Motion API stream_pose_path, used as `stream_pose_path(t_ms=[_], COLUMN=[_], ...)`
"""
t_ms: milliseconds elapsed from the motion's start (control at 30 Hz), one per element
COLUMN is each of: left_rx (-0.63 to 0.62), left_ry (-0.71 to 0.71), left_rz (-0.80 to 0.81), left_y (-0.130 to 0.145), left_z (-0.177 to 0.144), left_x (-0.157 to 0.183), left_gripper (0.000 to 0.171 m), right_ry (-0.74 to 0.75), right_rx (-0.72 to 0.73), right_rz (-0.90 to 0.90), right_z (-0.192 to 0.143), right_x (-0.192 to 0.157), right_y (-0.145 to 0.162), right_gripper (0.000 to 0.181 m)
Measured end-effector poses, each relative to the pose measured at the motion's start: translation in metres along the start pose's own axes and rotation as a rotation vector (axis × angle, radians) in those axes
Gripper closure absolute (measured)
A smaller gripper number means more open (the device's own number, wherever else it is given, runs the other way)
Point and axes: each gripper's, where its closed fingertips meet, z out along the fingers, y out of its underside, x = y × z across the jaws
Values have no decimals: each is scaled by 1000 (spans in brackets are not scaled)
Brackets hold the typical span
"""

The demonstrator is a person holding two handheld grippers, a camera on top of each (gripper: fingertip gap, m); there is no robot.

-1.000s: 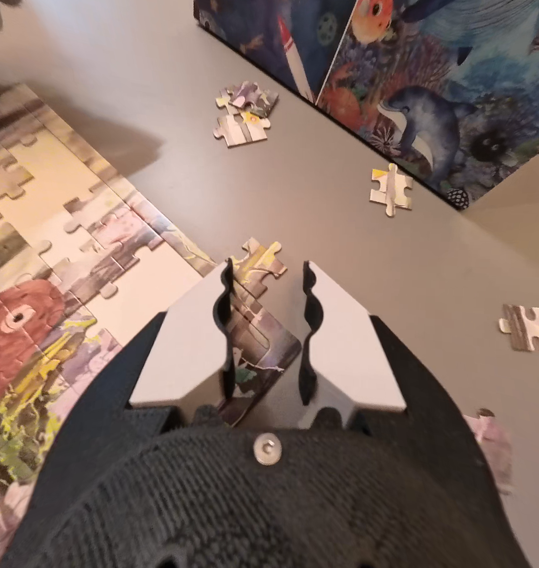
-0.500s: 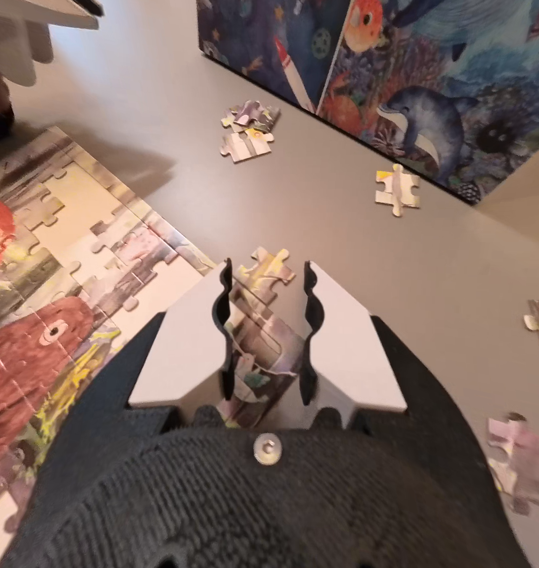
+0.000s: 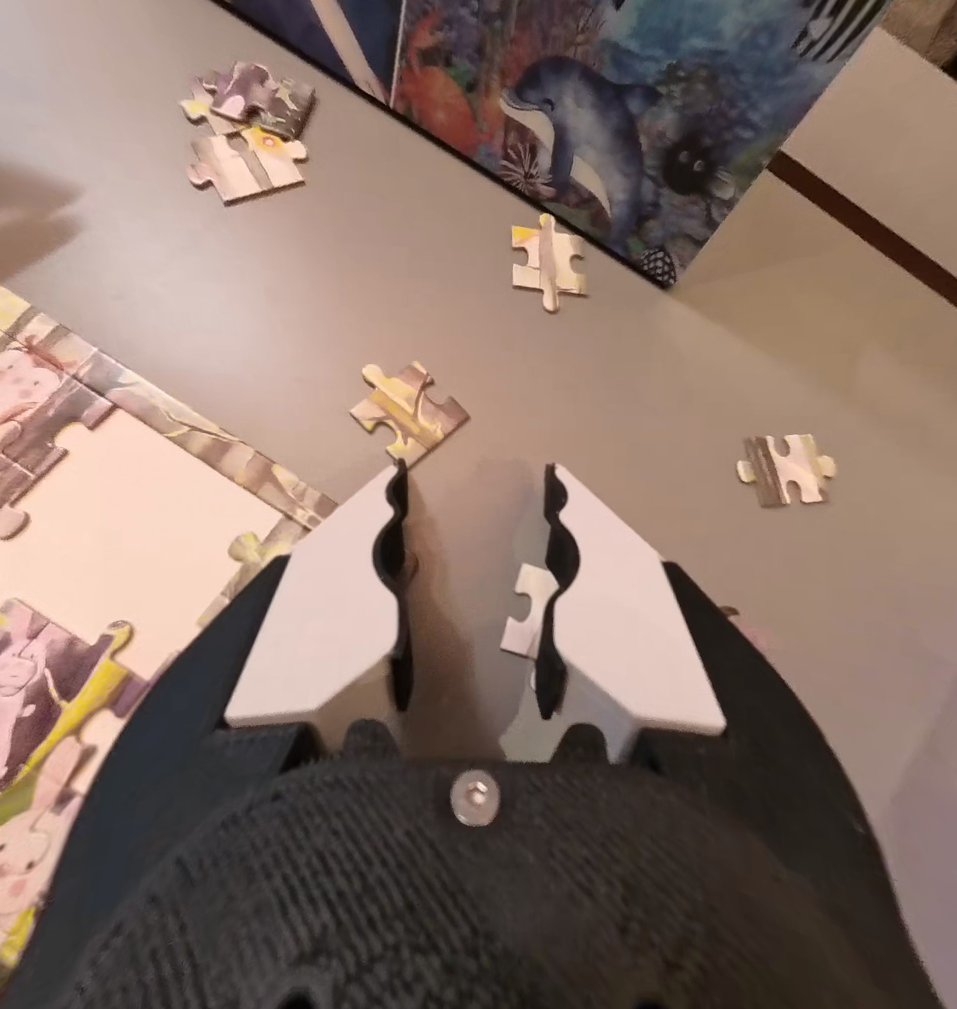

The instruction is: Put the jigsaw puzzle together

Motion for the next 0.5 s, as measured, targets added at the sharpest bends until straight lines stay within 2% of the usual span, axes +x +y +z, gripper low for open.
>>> stream_pose_path(t_ms=[167,367,500], left_rx=[-5,0,-1], left_ry=[5,7,8], left_rz=[-2,-11,-14], left_y=[1,0,0], left_z=[1,0,0], left_x=[1,0,0], left_gripper=[165,165,165], right_ry=[-169,-283,-331], right_rx=[90,50,31], right_rz=[47,125,38], right_z=[-1,7,8], right_x=[-19,-21,-22], right_y=[-14,-9,-7], right_gripper=[129,121,115])
